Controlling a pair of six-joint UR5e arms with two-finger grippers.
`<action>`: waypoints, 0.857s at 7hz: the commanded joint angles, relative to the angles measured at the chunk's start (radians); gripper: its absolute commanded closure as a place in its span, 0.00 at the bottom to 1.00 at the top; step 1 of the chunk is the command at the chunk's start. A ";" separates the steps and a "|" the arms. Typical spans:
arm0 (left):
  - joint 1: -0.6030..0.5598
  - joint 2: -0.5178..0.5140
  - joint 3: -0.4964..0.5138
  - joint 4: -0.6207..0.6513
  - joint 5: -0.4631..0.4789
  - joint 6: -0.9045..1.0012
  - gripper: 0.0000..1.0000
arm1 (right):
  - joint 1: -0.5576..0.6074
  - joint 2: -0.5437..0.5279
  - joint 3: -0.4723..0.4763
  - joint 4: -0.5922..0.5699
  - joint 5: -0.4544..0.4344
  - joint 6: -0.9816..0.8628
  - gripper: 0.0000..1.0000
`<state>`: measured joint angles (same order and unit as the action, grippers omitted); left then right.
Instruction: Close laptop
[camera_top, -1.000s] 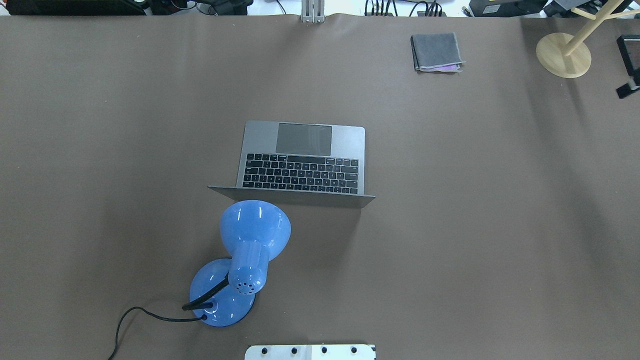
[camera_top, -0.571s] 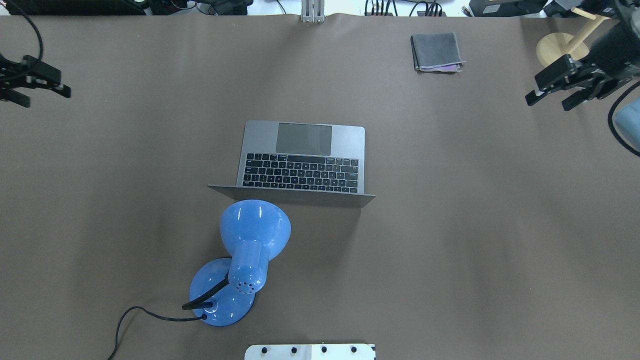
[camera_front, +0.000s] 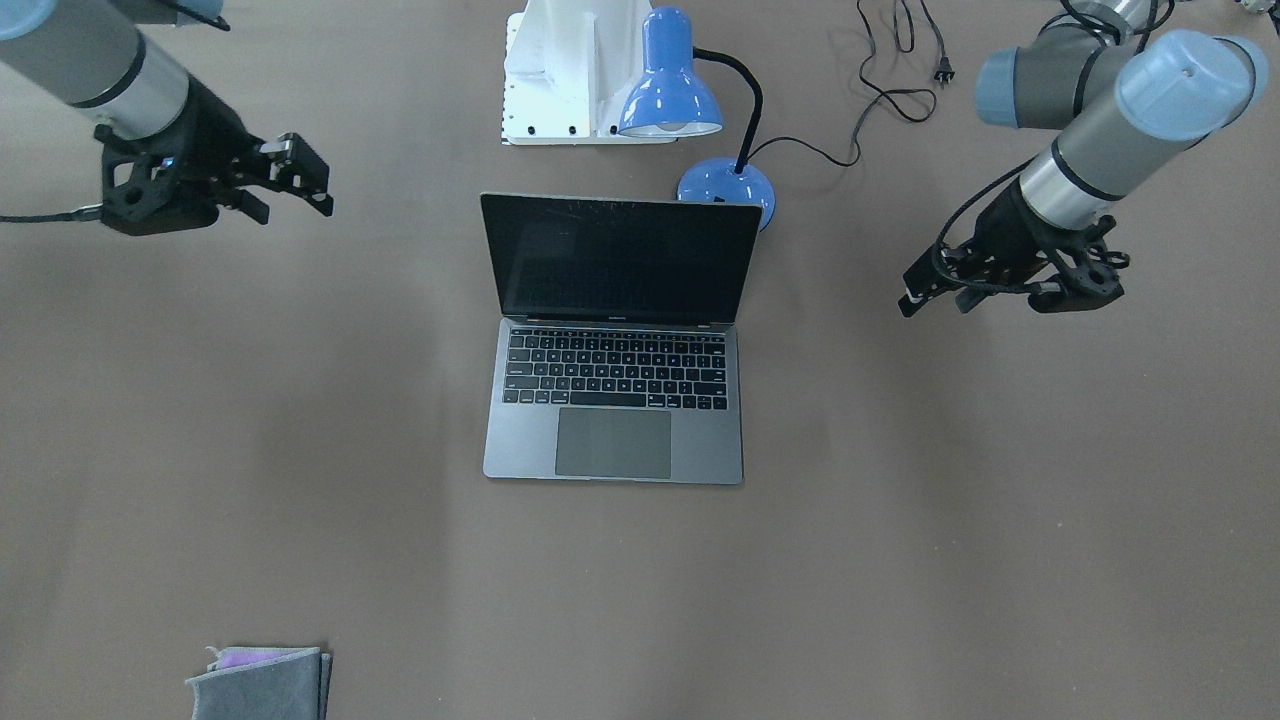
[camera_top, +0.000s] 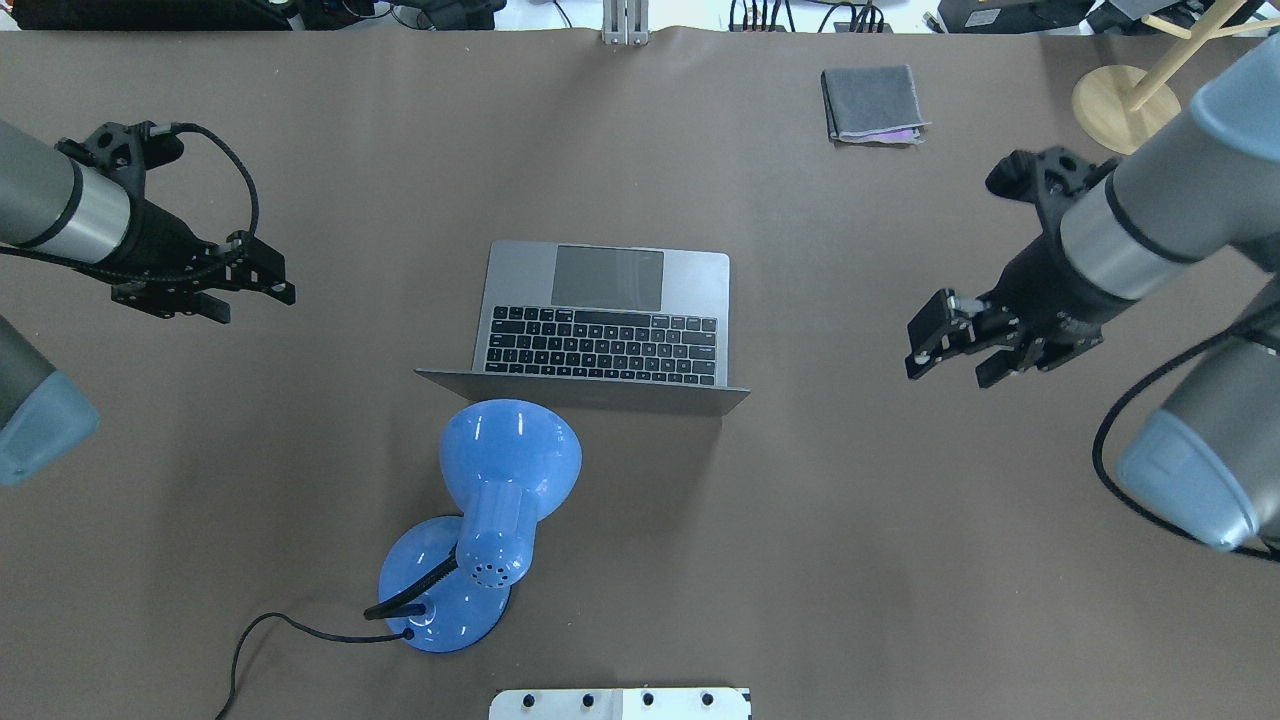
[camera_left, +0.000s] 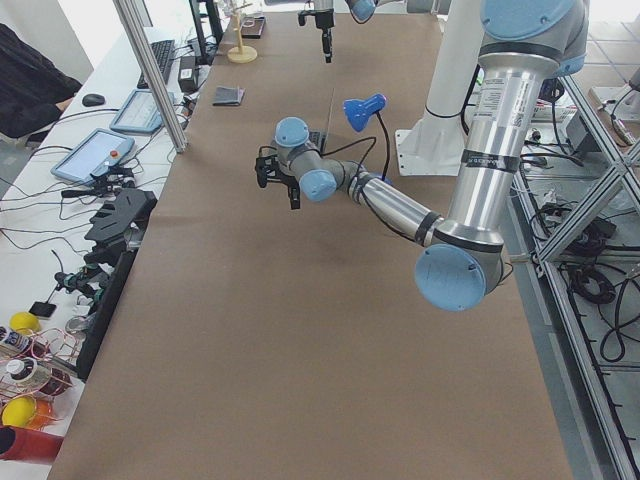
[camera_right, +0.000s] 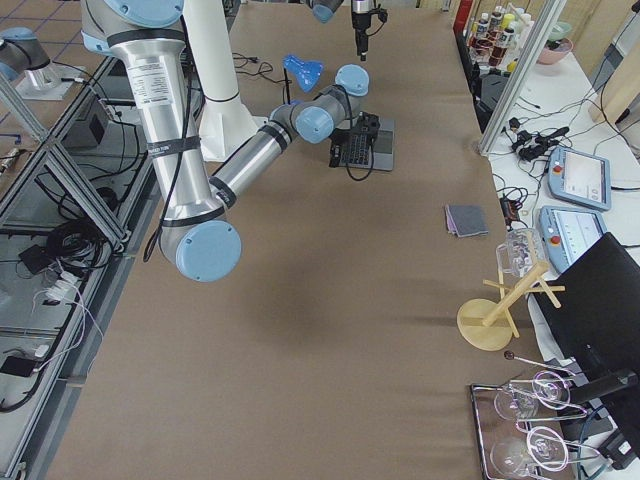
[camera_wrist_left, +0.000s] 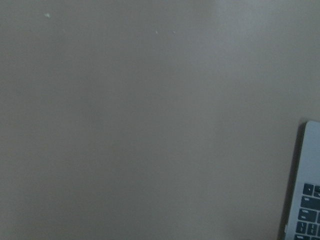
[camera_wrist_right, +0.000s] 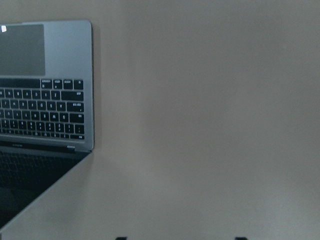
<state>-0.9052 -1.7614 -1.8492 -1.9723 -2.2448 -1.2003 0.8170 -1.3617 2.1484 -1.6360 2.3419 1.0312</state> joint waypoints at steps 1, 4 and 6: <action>0.055 0.002 -0.022 0.000 -0.001 -0.025 0.72 | -0.123 -0.045 0.093 0.001 -0.062 0.093 0.76; 0.170 0.003 -0.094 -0.002 0.004 -0.149 1.00 | -0.191 -0.034 0.110 0.001 -0.101 0.104 1.00; 0.253 -0.006 -0.142 -0.002 0.014 -0.240 1.00 | -0.245 -0.013 0.113 0.001 -0.105 0.157 1.00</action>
<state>-0.7030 -1.7608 -1.9619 -1.9742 -2.2386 -1.3830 0.6049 -1.3897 2.2595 -1.6352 2.2411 1.1579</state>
